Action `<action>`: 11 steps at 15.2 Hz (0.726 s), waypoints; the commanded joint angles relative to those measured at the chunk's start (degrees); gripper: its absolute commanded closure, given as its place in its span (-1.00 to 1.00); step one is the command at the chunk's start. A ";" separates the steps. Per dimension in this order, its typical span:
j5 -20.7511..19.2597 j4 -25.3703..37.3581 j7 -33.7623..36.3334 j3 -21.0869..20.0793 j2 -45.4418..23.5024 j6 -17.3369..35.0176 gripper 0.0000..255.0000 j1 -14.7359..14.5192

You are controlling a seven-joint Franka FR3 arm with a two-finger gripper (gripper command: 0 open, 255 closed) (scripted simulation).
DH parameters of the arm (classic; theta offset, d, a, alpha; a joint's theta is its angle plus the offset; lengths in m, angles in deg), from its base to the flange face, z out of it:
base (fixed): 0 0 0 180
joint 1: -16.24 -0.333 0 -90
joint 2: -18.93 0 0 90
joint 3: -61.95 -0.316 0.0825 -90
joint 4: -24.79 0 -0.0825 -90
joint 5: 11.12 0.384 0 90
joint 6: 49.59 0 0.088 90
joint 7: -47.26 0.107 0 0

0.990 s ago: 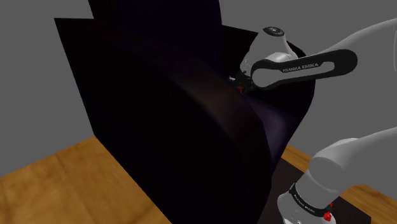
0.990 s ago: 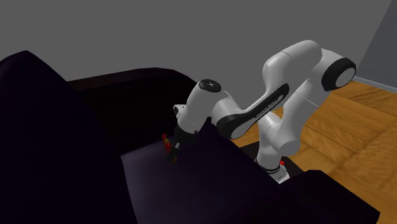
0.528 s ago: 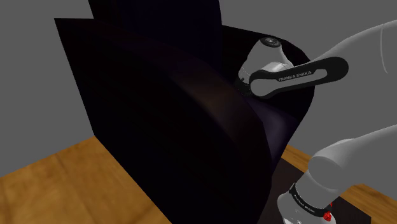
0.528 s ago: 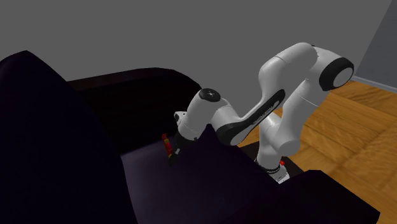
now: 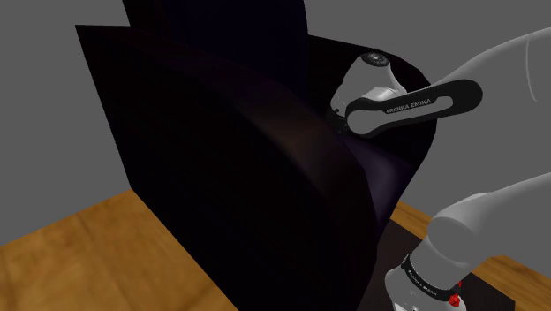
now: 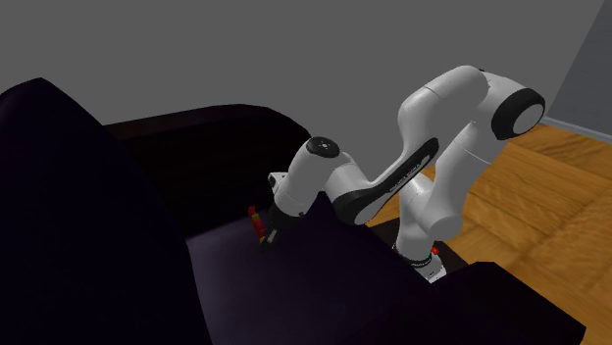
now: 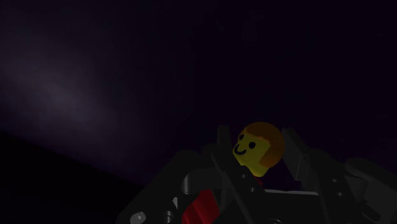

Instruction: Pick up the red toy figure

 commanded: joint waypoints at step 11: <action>1.75 4.76 -2.18 1.02 3.01 -7.72 1.00 -1.17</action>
